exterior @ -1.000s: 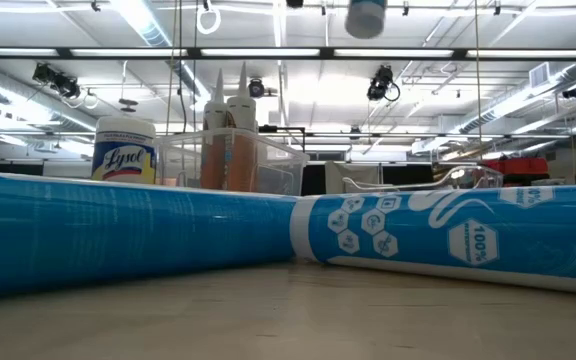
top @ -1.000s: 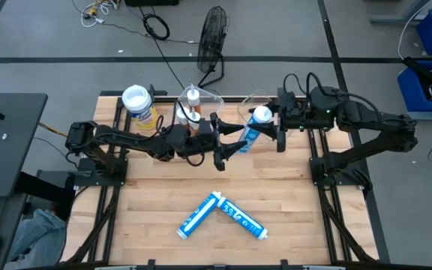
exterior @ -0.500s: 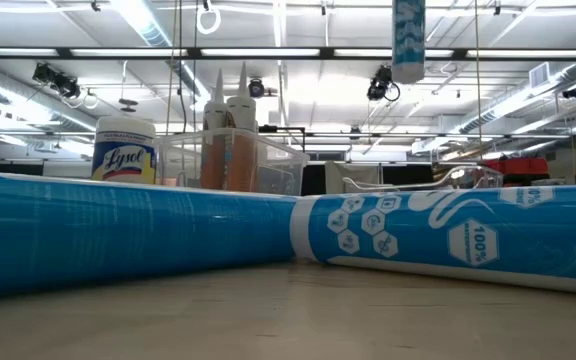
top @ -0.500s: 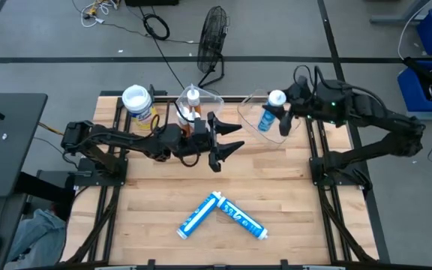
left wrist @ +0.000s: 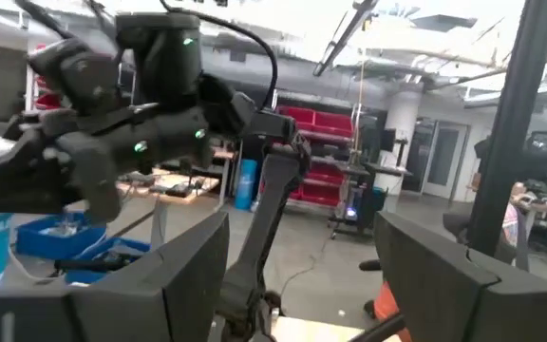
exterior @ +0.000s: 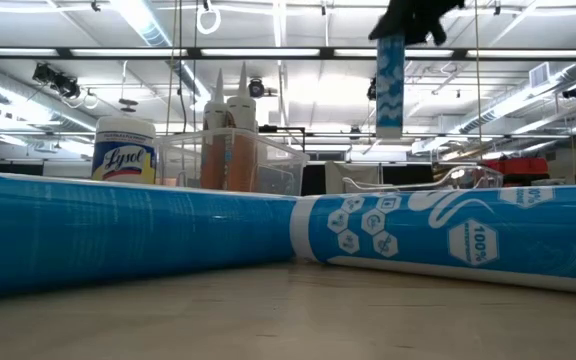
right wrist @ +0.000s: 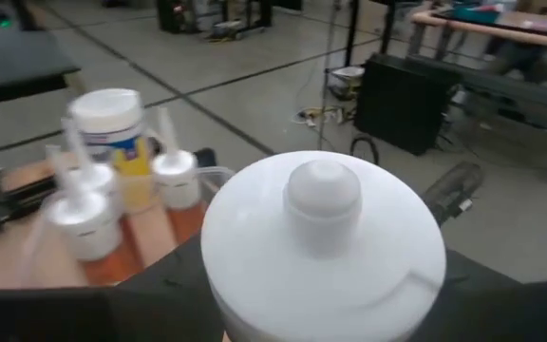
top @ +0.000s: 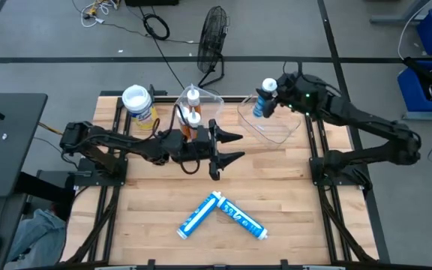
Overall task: Pick & place silicon tubes, Sealant and Lysol wipes
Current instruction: Put the top blue sealant into the right transparent bin, then put the left blue sealant into the right transparent bin
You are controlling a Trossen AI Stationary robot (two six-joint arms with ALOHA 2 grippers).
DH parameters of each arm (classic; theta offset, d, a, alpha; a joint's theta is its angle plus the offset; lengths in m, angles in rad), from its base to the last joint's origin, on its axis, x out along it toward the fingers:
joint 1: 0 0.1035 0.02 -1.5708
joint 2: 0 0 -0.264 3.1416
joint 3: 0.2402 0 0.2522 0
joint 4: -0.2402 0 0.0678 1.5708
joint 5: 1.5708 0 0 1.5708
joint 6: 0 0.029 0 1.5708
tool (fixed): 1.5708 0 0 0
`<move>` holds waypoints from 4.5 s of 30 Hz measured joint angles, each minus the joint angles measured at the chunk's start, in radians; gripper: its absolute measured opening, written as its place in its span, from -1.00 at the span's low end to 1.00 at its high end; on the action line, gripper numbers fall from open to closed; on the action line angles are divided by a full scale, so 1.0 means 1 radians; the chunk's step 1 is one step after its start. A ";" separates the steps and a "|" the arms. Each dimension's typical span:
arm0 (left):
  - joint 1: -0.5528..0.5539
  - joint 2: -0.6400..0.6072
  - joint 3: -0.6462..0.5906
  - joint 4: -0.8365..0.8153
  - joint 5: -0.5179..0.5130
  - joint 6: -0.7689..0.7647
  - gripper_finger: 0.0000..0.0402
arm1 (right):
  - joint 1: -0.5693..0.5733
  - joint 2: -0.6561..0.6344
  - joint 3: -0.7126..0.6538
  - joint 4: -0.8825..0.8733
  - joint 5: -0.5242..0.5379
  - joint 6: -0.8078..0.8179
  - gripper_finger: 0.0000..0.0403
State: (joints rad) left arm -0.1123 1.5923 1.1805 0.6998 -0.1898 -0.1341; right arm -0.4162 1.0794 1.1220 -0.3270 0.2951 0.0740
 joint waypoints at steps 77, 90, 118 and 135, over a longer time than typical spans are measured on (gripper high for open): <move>0.093 -0.130 0.000 -0.257 -0.035 -0.035 0.33 | -0.227 0.038 -0.486 0.615 0.043 0.128 0.78; 0.099 -0.160 -0.001 -0.351 0.040 -0.030 0.33 | -0.050 -0.444 -0.486 0.178 -0.400 0.459 0.78; -0.330 -0.146 0.000 -1.170 -0.076 -1.024 0.34 | 0.670 -0.366 -0.486 -0.011 0.190 0.705 0.78; -0.407 0.101 0.000 -1.242 0.067 -1.373 0.34 | 0.829 -0.112 -0.487 0.206 0.298 0.756 0.78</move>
State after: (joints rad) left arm -0.5190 1.6934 1.1805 -0.5422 -0.1227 -1.5074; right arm 0.4129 0.9678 0.6353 -0.1209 0.5935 0.8300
